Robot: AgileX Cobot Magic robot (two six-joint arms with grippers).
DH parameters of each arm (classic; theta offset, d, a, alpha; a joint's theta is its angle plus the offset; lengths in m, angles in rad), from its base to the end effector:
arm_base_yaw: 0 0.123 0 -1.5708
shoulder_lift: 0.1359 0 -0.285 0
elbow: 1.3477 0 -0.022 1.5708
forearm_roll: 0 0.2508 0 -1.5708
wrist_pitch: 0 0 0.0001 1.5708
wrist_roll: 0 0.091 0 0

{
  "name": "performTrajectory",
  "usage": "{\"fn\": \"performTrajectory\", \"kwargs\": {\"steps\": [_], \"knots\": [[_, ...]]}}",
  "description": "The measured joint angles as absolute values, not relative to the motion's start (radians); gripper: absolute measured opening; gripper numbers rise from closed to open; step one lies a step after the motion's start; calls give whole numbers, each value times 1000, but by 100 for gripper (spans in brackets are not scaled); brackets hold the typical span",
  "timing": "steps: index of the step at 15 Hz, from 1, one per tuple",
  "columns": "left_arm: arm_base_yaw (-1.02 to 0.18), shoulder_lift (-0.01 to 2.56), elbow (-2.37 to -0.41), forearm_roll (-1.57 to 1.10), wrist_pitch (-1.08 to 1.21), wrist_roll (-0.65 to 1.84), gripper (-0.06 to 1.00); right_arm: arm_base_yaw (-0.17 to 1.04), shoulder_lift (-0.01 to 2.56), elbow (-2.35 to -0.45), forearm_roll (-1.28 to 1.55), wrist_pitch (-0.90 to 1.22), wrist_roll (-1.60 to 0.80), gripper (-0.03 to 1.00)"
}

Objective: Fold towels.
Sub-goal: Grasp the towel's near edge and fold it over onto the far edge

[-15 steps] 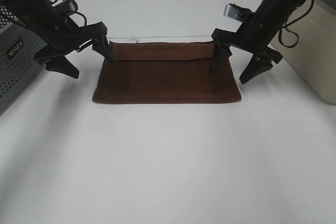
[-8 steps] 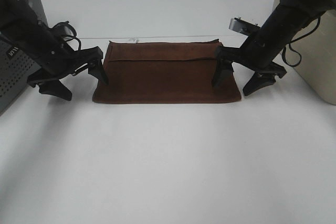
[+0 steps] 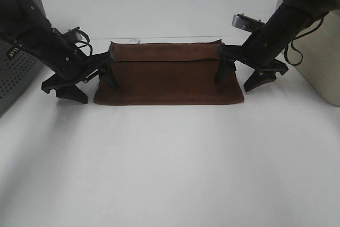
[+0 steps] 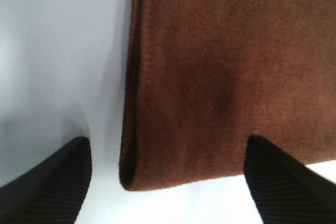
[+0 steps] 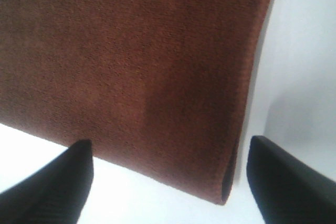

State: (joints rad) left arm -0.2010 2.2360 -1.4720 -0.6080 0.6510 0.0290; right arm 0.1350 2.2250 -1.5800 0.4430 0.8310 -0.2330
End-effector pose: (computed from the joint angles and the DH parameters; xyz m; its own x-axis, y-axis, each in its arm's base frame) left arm 0.4268 -0.1191 0.1008 -0.9593 -0.2438 -0.1423 -0.1589 0.8831 -0.4414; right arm 0.4388 0.0887 0.1255 -0.9767 -0.0594 -0.2064 -0.1257 0.9374 0.3248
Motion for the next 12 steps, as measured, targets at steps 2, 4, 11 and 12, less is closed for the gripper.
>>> {"fn": "performTrajectory", "kwargs": {"steps": [2,4,11,12], "knots": [[-215,2244,-1481,-632,645,54,73,135,2248,-1580,455,832,-239,74],[-230,2250,-1481,-634,623,57,64,135,2272,-1580,472,829,-239,67],[-232,2261,-1481,-588,608,58,1,135,2299,-1580,508,754,-237,0],[-232,2261,-1481,-582,622,58,1,135,2299,-1580,508,762,-231,0]]}}
